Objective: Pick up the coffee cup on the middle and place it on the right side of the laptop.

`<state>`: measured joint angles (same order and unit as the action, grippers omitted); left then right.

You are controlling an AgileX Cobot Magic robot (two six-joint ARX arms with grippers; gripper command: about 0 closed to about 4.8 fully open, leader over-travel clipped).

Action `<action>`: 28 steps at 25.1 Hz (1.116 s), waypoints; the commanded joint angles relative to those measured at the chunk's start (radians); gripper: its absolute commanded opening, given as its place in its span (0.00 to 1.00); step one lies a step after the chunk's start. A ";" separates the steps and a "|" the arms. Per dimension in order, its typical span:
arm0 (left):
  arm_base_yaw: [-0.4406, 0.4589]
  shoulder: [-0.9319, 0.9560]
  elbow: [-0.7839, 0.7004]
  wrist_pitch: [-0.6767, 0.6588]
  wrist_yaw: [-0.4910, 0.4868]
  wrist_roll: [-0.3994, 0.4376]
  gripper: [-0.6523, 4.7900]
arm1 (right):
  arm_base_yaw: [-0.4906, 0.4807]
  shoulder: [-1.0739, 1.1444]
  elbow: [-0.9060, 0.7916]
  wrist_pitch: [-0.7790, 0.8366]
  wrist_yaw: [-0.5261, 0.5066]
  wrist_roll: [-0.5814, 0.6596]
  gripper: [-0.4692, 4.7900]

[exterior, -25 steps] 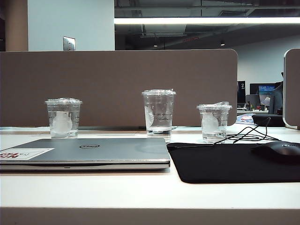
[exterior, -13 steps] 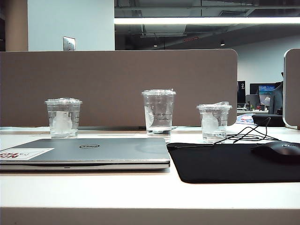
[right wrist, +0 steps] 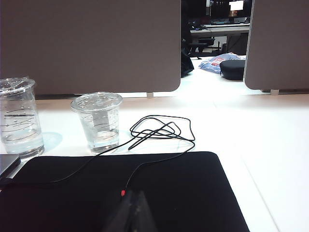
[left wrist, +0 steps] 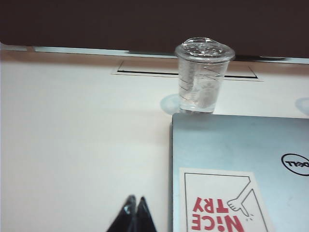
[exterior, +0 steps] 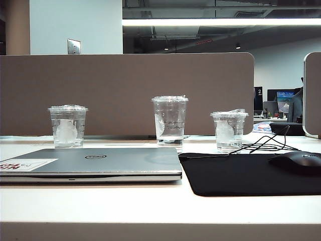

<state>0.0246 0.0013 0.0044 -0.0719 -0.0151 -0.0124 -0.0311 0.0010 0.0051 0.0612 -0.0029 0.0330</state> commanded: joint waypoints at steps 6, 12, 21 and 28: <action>-0.161 0.000 0.003 0.002 0.000 0.004 0.11 | 0.001 -0.002 -0.004 0.019 0.000 0.001 0.07; -0.372 0.000 0.003 0.001 0.000 0.004 0.11 | 0.001 -0.002 -0.004 0.018 0.000 0.198 0.07; -0.572 0.000 0.003 -0.095 0.000 0.004 0.11 | 0.001 -0.002 -0.004 0.018 -0.020 0.446 0.08; -0.593 0.000 0.003 -0.098 0.000 0.004 0.11 | 0.002 -0.002 -0.003 0.076 -0.231 0.447 0.08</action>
<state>-0.5678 0.0013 0.0055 -0.1696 -0.0151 -0.0124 -0.0307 0.0013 0.0051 0.0727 -0.1593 0.4778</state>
